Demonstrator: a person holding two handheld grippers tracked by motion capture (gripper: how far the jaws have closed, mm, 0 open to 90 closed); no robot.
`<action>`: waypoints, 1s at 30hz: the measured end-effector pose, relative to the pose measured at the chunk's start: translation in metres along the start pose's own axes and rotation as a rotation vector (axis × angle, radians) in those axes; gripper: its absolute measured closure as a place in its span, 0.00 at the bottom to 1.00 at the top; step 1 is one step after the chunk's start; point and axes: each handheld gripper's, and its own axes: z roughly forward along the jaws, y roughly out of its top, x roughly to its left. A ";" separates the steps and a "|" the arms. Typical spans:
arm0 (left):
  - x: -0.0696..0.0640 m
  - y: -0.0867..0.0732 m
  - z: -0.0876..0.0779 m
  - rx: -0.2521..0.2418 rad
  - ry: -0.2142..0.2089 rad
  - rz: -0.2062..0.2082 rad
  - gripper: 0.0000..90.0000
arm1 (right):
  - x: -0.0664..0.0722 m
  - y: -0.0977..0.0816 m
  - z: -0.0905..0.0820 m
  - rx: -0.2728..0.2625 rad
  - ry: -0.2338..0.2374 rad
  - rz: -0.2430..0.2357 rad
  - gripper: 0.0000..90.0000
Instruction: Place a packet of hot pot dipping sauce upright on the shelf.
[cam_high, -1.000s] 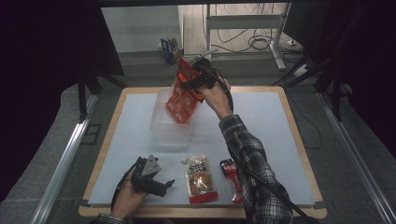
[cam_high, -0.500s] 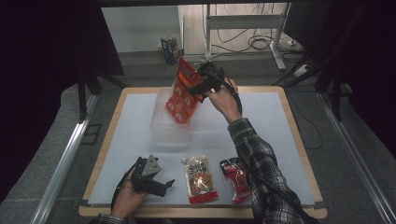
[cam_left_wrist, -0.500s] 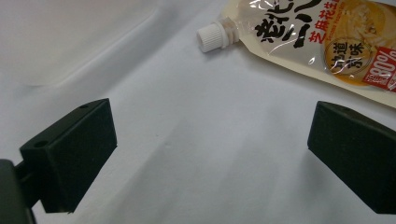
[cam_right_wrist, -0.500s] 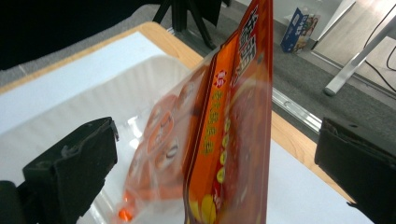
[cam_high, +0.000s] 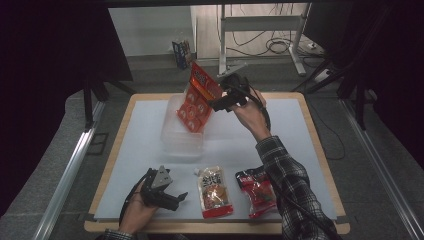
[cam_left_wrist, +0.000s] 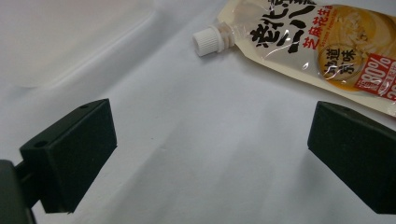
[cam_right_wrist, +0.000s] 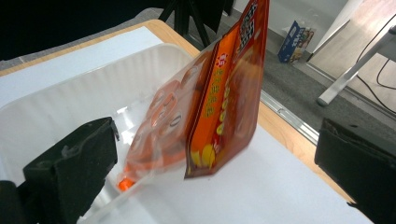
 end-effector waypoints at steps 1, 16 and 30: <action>0.000 0.000 0.000 0.000 -0.002 -0.002 0.01 | 0.000 -0.002 -0.002 -0.005 0.003 0.005 0.00; -0.002 0.001 0.001 0.008 0.001 0.006 0.02 | 0.013 -0.044 -0.024 -0.011 0.058 0.036 0.00; -0.004 0.001 0.002 0.004 0.004 0.002 0.01 | 0.019 -0.089 -0.044 0.002 0.056 0.057 0.00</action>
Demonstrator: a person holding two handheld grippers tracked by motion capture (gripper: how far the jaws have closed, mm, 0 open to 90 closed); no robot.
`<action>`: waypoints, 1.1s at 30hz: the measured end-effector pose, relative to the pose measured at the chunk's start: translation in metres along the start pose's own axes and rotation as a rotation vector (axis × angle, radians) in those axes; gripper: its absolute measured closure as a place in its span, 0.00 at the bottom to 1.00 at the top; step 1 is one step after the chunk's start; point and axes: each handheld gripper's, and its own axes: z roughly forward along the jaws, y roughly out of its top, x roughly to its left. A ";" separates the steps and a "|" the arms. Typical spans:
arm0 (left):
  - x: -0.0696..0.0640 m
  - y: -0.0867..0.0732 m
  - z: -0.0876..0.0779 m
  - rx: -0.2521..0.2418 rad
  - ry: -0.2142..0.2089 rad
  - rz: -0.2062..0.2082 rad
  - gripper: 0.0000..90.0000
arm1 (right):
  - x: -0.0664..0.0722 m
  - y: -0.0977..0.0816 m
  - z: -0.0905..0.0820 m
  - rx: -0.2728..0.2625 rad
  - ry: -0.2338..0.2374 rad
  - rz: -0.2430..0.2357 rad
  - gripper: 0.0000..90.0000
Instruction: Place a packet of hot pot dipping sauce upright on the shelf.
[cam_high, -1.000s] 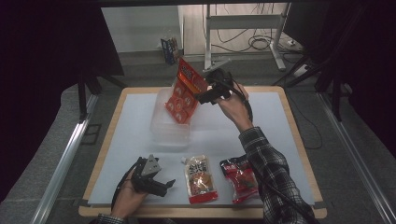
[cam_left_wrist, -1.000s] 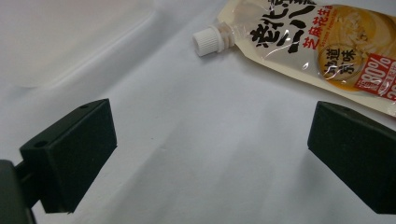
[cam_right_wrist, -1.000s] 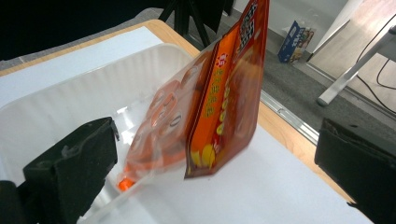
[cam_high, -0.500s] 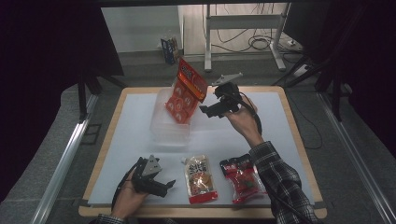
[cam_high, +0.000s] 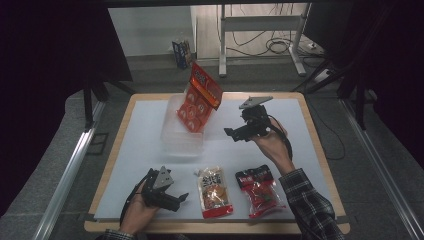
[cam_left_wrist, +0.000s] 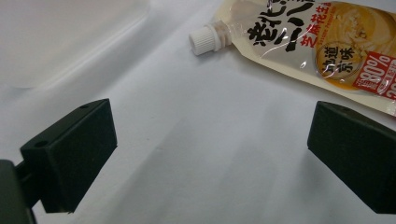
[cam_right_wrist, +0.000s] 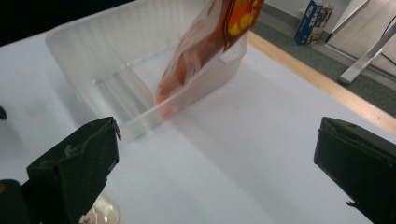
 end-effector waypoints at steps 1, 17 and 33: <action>0.000 0.000 0.000 0.000 0.000 0.001 0.02 | 0.001 -0.004 -0.001 0.002 0.001 0.000 0.00; 0.000 0.000 0.000 0.005 0.002 0.003 0.02 | 0.007 -0.054 -0.016 0.035 0.034 0.053 0.12; -0.002 0.000 -0.001 -0.006 0.004 0.018 0.02 | 0.010 -0.092 -0.041 0.064 0.036 0.042 0.52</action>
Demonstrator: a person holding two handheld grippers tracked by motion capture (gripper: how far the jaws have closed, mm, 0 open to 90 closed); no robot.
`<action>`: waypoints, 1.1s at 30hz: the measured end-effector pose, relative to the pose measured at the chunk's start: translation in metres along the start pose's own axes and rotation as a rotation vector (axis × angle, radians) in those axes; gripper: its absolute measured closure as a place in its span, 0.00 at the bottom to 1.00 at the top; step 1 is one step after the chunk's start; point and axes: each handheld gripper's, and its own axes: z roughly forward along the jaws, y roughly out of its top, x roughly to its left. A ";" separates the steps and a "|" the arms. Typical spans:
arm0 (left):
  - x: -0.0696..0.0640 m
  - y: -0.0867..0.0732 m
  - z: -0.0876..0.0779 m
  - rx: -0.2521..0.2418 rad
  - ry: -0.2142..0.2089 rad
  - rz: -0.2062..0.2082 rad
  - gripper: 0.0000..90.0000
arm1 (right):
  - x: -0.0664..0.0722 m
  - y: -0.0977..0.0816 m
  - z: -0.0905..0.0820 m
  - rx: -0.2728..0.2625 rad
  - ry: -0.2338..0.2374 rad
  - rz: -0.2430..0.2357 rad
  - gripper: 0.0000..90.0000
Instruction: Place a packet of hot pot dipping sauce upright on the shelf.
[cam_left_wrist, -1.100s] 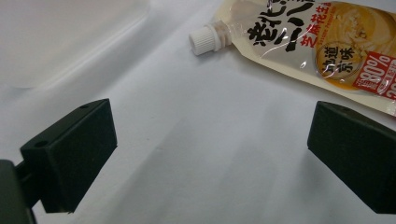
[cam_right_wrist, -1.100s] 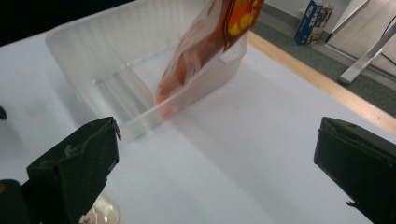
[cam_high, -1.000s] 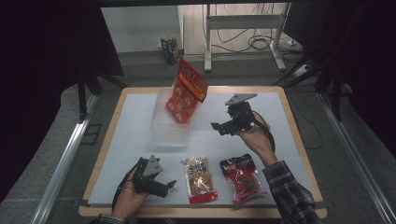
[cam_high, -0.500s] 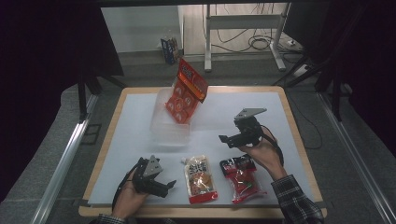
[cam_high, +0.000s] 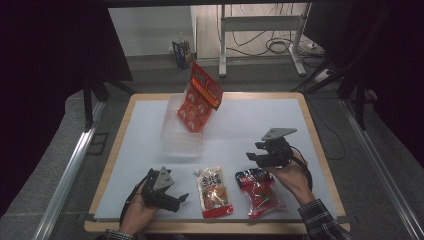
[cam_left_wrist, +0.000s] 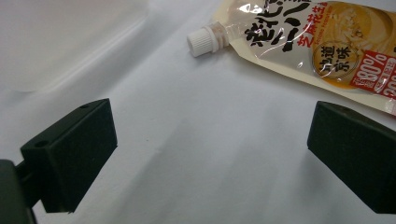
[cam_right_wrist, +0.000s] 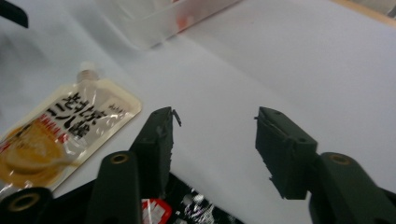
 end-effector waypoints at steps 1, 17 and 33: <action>0.000 0.000 0.000 0.000 0.000 0.001 0.02 | 0.000 -0.002 -0.001 0.008 0.005 0.001 0.53; -0.002 0.001 0.000 -0.002 -0.002 0.019 0.02 | 0.023 -0.039 -0.021 0.067 0.035 -0.051 0.97; -0.004 0.001 -0.001 -0.005 0.001 0.034 0.02 | 0.027 -0.080 -0.037 0.171 -0.012 -0.021 0.98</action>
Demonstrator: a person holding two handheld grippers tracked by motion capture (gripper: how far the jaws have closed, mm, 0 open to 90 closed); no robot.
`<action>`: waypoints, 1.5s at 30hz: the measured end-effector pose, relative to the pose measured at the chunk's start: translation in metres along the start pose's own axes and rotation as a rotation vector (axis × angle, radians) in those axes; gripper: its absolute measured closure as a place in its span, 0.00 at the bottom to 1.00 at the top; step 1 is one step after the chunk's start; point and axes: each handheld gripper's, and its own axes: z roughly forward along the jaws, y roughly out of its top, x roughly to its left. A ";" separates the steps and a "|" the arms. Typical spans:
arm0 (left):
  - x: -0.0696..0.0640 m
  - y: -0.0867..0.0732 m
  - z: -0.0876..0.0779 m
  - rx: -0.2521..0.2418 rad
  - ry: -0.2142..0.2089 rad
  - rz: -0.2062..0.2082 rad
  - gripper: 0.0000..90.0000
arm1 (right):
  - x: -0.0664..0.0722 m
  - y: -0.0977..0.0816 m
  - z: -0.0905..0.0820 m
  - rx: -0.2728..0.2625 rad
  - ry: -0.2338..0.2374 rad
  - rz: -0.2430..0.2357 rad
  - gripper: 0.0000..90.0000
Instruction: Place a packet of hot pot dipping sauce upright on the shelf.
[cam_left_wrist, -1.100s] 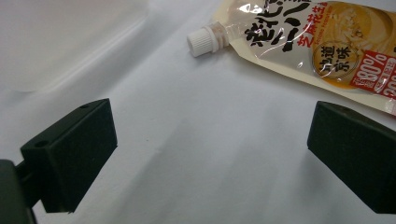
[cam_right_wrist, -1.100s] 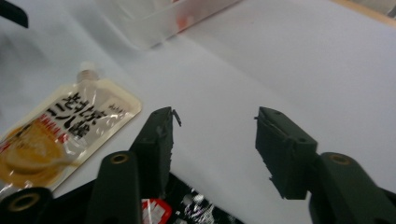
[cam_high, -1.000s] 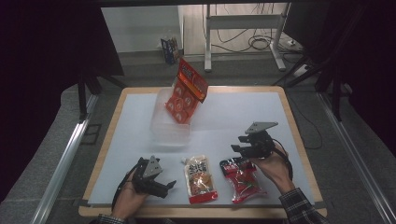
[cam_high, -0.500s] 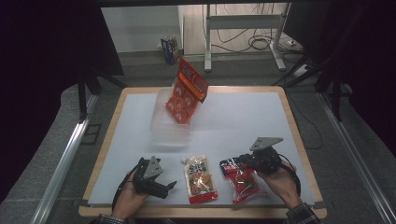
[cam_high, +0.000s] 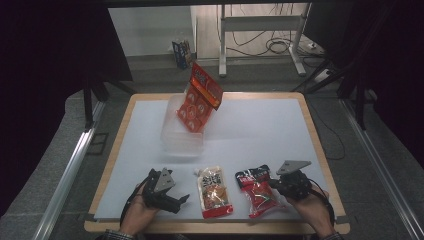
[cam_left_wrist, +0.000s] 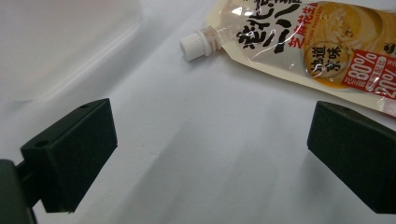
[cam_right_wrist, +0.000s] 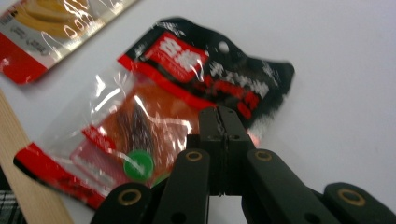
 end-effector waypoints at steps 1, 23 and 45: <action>0.000 0.000 0.000 -0.001 0.000 0.000 0.02 | 0.000 -0.002 -0.001 0.001 -0.001 0.009 0.98; -0.002 0.000 0.002 0.008 -0.008 0.008 0.02 | 0.006 -0.045 -0.015 0.115 -0.027 0.114 0.98; -0.006 0.005 0.004 -0.003 -0.041 0.000 0.02 | 0.036 -0.021 0.011 0.082 0.116 0.074 0.98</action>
